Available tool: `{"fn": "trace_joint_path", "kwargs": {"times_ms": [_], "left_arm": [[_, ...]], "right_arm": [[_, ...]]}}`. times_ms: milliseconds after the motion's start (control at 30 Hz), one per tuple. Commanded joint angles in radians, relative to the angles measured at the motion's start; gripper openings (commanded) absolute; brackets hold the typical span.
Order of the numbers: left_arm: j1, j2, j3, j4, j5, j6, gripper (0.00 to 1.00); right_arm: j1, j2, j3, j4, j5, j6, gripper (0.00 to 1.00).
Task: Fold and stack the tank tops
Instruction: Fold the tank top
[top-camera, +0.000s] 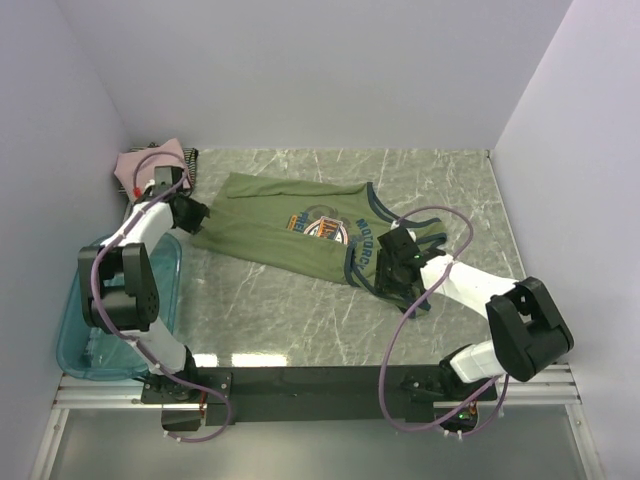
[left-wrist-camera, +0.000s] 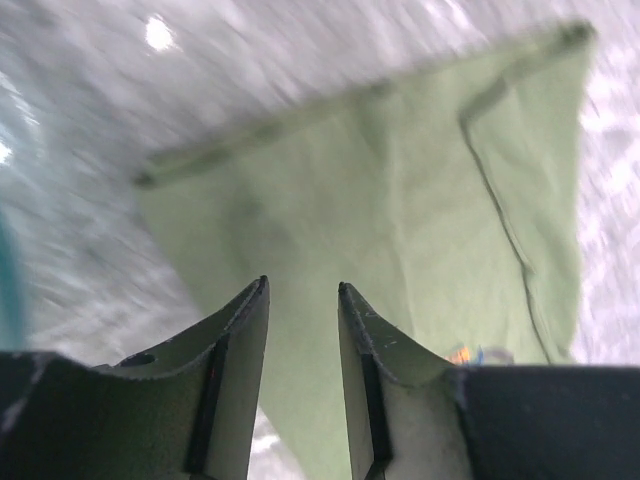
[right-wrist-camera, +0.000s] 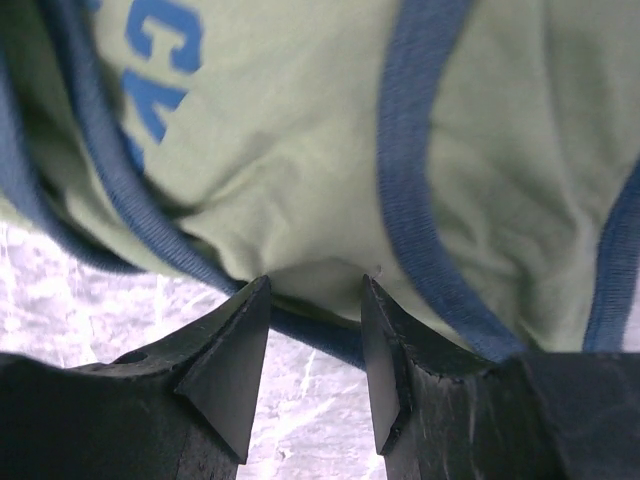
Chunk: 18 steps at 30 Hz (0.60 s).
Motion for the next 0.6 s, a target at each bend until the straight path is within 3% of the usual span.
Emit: {"fn": "trace_joint_path", "kwargs": {"times_ms": [0,567], "left_arm": [[-0.055,-0.07,-0.009,0.023,0.041,0.029,0.4],[-0.393,-0.027,-0.056,0.075,0.135,-0.037,0.36]], "right_arm": [[0.037,-0.005,0.006,0.006,0.029,-0.02,0.49],[0.057,-0.143,-0.019,0.004,0.007,-0.025,0.52]]}}
